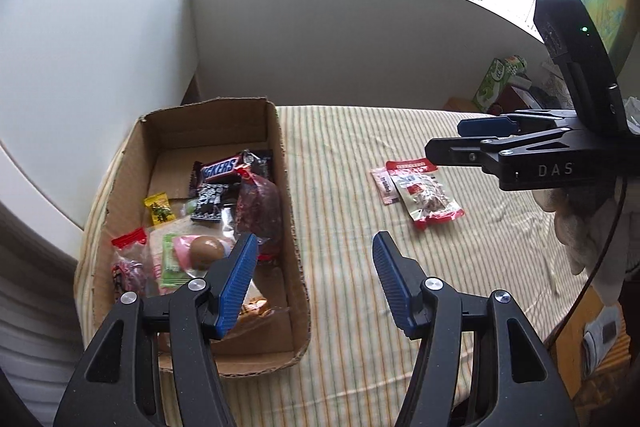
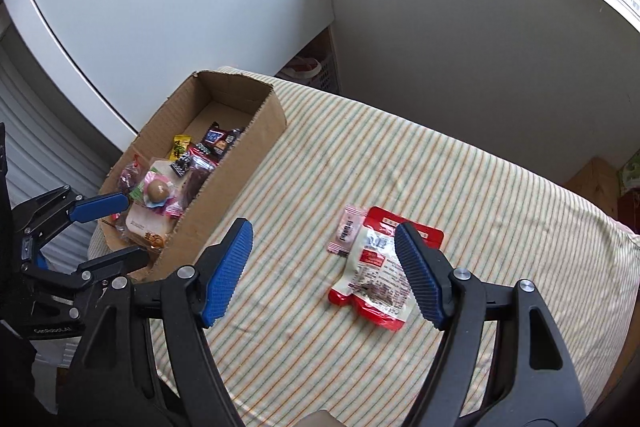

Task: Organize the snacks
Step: 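Grasp the pink packet with the left gripper while the right grasps the jerky bag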

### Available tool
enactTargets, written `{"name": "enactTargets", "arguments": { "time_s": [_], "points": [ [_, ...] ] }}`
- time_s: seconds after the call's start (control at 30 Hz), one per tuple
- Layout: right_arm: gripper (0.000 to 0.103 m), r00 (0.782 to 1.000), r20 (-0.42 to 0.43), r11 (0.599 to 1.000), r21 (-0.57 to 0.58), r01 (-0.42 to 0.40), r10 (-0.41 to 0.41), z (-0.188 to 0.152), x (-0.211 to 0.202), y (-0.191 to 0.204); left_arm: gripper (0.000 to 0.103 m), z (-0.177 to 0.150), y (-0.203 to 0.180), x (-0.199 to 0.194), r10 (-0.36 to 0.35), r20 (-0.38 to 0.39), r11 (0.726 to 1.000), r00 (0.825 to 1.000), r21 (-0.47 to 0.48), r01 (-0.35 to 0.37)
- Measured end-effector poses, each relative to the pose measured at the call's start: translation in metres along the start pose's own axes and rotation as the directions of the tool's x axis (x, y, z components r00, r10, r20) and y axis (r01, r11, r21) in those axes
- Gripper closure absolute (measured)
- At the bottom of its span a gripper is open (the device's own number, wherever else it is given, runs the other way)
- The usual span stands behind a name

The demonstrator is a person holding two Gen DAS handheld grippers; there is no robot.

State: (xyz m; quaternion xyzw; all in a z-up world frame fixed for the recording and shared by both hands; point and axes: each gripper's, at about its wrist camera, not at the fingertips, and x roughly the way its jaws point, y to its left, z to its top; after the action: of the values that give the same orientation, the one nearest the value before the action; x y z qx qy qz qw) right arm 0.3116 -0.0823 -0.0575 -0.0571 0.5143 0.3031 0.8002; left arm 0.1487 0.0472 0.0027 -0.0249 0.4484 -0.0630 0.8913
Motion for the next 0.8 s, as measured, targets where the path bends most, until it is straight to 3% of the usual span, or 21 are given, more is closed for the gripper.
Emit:
{"name": "enactTargets", "arguments": {
  "time_s": [0.3,0.8],
  "points": [
    [0.027,0.991,-0.094,0.995,0.024,0.101,-0.098,-0.021,0.043,-0.030,0.044,-0.002,-0.029,0.018,-0.033,-0.031,0.999,0.999,0.037,0.034],
    [0.025,0.968,-0.185,0.986,-0.013,0.167,-0.166,-0.028,0.095,-0.032,0.044,-0.003,-0.032,0.038,-0.040,-0.074,0.998,0.996,0.037,0.042]
  ]
}}
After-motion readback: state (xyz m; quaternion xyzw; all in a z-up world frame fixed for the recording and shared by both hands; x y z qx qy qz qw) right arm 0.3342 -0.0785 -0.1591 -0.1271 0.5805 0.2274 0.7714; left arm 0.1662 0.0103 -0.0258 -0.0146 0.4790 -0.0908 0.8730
